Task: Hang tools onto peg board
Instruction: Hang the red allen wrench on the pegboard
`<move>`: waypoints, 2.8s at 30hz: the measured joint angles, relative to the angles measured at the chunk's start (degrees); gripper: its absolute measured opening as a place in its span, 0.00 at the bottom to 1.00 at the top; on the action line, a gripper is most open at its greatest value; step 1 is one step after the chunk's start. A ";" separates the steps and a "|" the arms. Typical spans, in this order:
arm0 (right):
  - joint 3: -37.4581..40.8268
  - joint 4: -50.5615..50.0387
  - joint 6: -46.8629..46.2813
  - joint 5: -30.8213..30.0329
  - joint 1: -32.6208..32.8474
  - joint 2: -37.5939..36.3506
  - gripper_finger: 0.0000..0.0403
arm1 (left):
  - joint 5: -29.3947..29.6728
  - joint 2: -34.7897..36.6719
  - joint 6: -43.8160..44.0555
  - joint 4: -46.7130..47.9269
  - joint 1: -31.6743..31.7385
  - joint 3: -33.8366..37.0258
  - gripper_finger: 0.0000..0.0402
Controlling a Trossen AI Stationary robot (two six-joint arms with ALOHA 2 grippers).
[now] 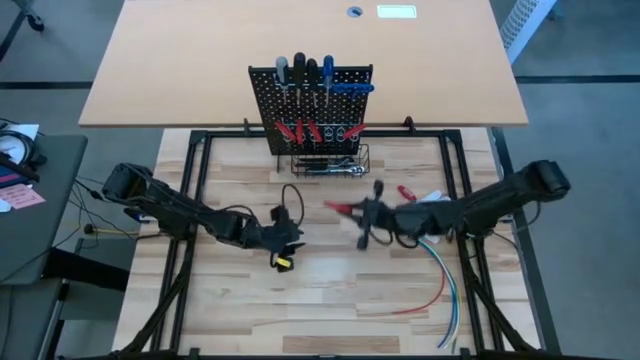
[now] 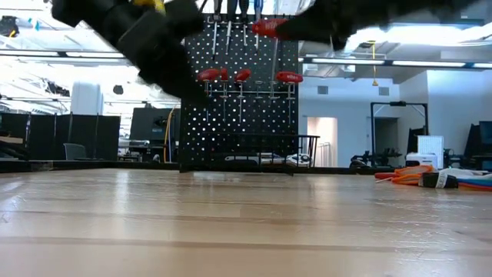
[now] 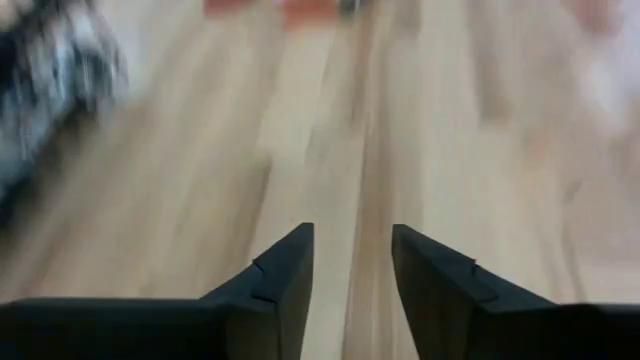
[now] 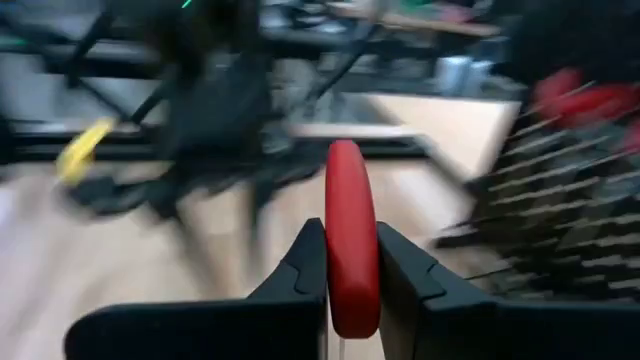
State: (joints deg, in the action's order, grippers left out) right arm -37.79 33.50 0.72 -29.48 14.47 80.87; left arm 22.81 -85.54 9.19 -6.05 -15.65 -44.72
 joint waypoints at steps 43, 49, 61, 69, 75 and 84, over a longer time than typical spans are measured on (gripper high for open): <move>-25.57 -19.23 -0.07 4.27 -32.37 8.52 0.15 | 3.78 -7.50 7.56 -17.35 -6.61 9.54 0.33; -25.57 -20.75 0.05 4.93 -32.91 8.51 0.26 | 3.78 -7.50 7.56 -17.38 -6.61 9.52 0.33; -25.59 -21.57 9.17 6.09 -26.32 2.42 0.45 | 3.76 -7.50 7.74 -17.00 -6.61 9.52 0.33; -25.70 -48.83 4.69 6.39 -11.91 -6.98 0.43 | 3.76 -7.50 7.76 -16.48 -7.60 9.52 0.33; -22.50 -80.20 -24.75 5.02 -5.32 -6.48 0.41 | 3.77 -7.50 7.95 -17.89 -7.59 9.50 0.33; -6.01 -87.67 -47.23 -0.96 -20.05 -6.58 0.36 | 4.76 -7.50 6.58 -18.27 -7.14 9.50 0.33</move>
State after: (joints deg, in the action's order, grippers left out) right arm -43.79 -54.16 -46.51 -30.44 -5.58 74.29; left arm 27.57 -93.03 15.77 -24.32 -22.79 -35.22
